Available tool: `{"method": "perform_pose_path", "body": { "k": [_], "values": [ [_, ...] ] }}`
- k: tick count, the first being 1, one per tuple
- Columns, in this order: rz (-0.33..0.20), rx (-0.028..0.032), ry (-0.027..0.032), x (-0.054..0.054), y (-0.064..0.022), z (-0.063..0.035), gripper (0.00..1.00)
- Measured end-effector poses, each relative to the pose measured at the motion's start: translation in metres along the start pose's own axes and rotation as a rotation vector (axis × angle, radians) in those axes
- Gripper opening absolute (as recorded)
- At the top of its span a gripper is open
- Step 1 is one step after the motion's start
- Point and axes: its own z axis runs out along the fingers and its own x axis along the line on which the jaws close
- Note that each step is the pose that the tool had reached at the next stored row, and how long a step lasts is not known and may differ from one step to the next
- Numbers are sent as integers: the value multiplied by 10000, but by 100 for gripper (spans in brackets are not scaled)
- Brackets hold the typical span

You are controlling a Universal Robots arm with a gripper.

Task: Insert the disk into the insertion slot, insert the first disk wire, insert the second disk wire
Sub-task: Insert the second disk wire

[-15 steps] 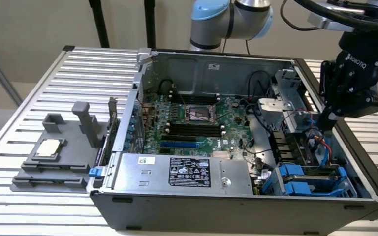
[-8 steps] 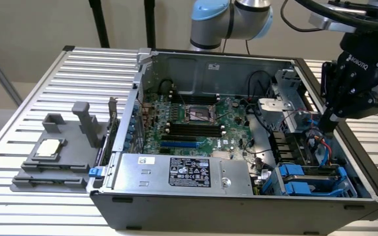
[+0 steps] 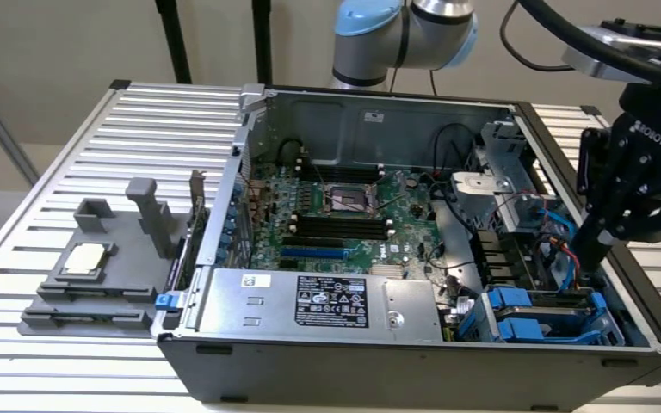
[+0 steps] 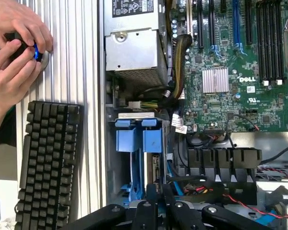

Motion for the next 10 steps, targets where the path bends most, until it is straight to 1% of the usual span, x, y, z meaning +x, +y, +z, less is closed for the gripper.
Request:
{"method": "perform_pose_path", "body": {
  "k": [3, 5, 9, 10],
  "values": [
    [-4, -5, 2, 129, -11, 38, 18],
    [-3, -6, 3, 181, -14, 67, 18],
    [-3, -6, 2, 184, -15, 91, 18],
    [-3, -6, 3, 185, -16, 91, 20]
  ]
}}
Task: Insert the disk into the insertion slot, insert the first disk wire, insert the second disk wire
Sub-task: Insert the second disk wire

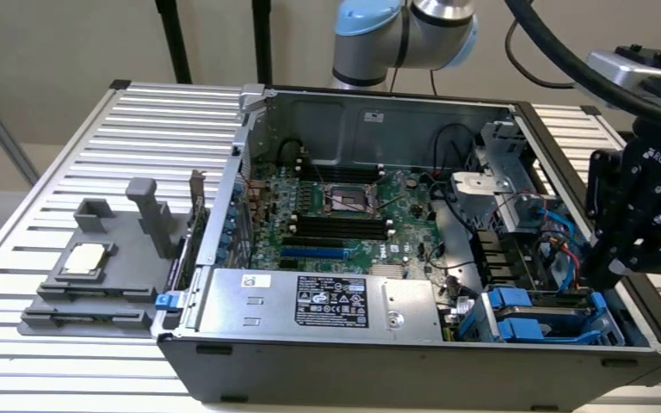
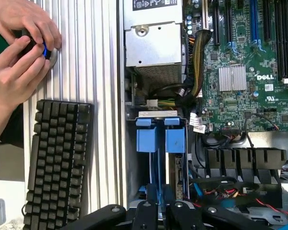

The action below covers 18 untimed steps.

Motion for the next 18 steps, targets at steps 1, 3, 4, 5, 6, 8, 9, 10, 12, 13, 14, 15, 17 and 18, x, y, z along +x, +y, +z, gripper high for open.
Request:
{"method": "perform_pose_path", "body": {
  "k": [1, 3, 4, 5, 6, 8, 9, 10, 12, 13, 14, 15, 17, 18],
  "values": [
    [0, 0, -1, 1, 0, -2, 20],
    [0, -1, -3, 8, 2, -43, 32],
    [1, -1, -2, 15, 6, -79, 32],
    [1, -1, -2, 23, 10, -118, 38],
    [1, -1, -2, 29, 16, -153, 44],
    [0, -1, -5, 28, 34, -181, 50],
    [1, -1, -4, 18, 46, -186, 50],
    [0, -1, -4, -5, 65, -192, 56],
    [1, 0, -2, -73, 99, -204, 56],
    [0, 0, -1, -110, 113, -211, 56],
    [1, 0, -2, -153, 123, -217, 56],
    [1, 1, -1, -197, 127, -226, 56],
    [-1, 1, -1, -276, 133, -237, 56],
    [0, 1, 3, -306, 134, -235, 56]
  ]
}}
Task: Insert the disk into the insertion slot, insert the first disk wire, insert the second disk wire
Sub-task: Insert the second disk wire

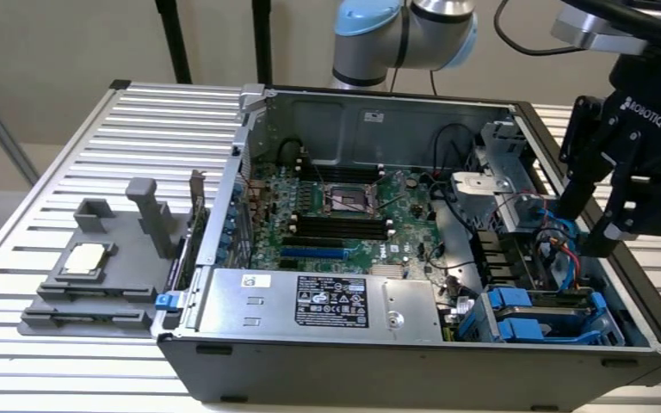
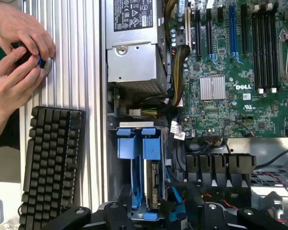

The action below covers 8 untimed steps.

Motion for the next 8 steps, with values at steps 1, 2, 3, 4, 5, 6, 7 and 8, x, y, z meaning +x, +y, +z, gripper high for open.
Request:
{"method": "perform_pose_path", "body": {
  "k": [1, 2, 3, 4, 5, 6, 7, 8],
  "values": [
    [1, 1, 11, -15, 0, 10, 56],
    [1, 1, 25, -22, -2, 26, 56],
    [2, 2, 45, -29, -4, 41, 56],
    [3, 3, 60, -36, -7, 58, 56],
    [3, 4, 72, -42, -11, 75, 56],
    [4, 4, 89, -50, -19, 89, 56],
    [5, 6, 110, -57, -27, 102, 56],
    [5, 8, 138, -66, -36, 112, 56]
  ]
}}
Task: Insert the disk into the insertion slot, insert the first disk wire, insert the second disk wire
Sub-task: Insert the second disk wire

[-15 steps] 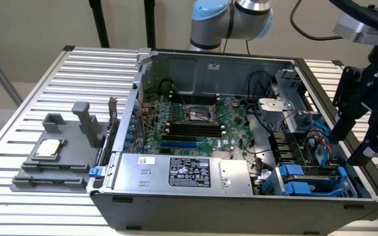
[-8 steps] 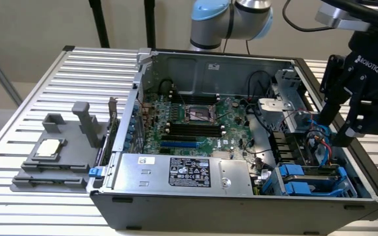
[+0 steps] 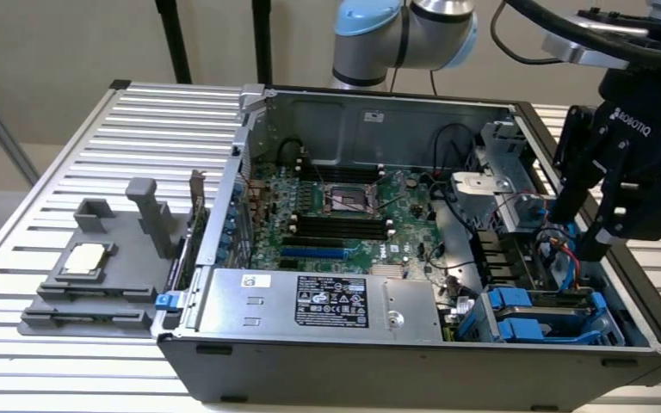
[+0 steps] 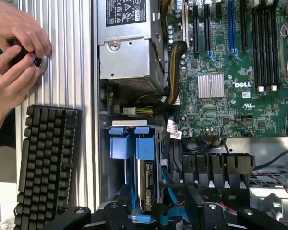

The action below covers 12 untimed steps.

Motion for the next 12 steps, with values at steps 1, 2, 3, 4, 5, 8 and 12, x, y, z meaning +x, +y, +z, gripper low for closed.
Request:
{"method": "perform_pose_path", "body": {
  "k": [1, 2, 3, 4, 5, 8, 12],
  "values": [
    [1, 1, 25, -8, -8, 9, 54],
    [2, 2, 47, -17, -15, 16, 54],
    [3, 3, 71, -26, -24, 23, 54],
    [3, 5, 92, -35, -31, 28, 47],
    [5, 6, 114, -44, -38, 32, 47],
    [8, 9, 178, -69, -45, 34, 47],
    [8, 10, 187, -108, -43, 27, 47]
  ]
}}
